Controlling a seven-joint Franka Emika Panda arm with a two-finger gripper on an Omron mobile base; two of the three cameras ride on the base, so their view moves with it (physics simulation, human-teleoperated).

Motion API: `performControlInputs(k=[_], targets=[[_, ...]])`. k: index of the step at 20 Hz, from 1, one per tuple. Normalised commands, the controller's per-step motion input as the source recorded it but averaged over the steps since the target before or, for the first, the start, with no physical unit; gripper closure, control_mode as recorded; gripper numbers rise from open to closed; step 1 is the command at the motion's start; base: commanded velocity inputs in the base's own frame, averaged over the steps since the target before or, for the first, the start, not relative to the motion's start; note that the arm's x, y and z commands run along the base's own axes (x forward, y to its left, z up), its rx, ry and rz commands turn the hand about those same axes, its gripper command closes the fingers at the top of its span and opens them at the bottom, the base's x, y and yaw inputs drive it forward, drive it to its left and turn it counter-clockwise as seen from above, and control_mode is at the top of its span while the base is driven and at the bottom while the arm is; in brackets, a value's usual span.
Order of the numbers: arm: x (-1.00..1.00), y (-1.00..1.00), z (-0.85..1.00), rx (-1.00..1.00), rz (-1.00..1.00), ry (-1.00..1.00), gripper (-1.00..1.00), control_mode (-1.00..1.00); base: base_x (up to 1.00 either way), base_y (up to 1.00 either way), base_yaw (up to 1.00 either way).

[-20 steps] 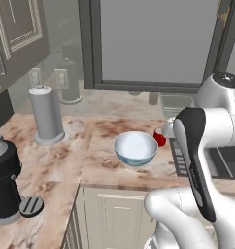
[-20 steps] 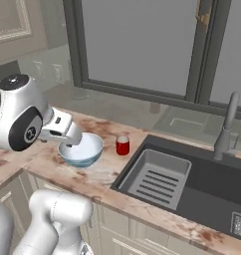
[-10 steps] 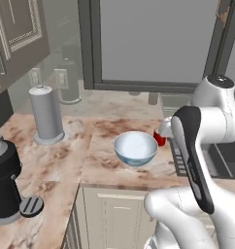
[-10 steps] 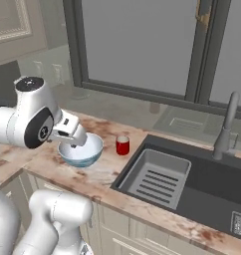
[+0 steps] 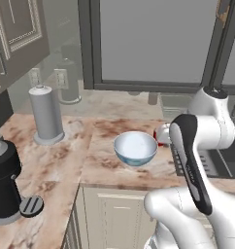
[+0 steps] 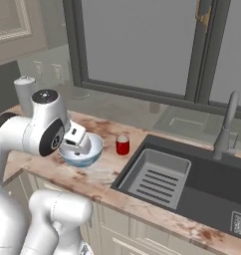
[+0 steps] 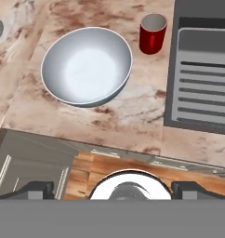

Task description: Clear the mugs and bowl far away from the sink.

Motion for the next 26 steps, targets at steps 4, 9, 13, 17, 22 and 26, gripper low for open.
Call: performControlInputs(k=[4, 9, 13, 17, 22, 26], targets=[[0.33, 0.00, -0.29, 0.00, 0.00, 0.01, -1.00, -1.00, 0.00, 0.00, 0.00], [0.43, 0.00, -0.23, 0.00, 0.00, 0.03, -1.00, -1.00, 0.00, 0.00, 0.00], [0.28, -0.01, -0.17, 0.00, 0.00, 0.08, -1.00, -1.00, 0.00, 0.00, 0.00], [0.38, -0.02, -0.19, 0.00, 0.00, 0.08, -1.00, -1.00, 0.00, 0.00, 0.00], [0.37, -0.04, -0.22, 0.00, 0.00, 0.03, -1.00, -1.00, 0.00, 0.00, 0.00], [0.28, -0.03, -0.34, 0.01, 0.00, 0.00, -1.00, -1.00, 0.00, 0.00, 0.00]])
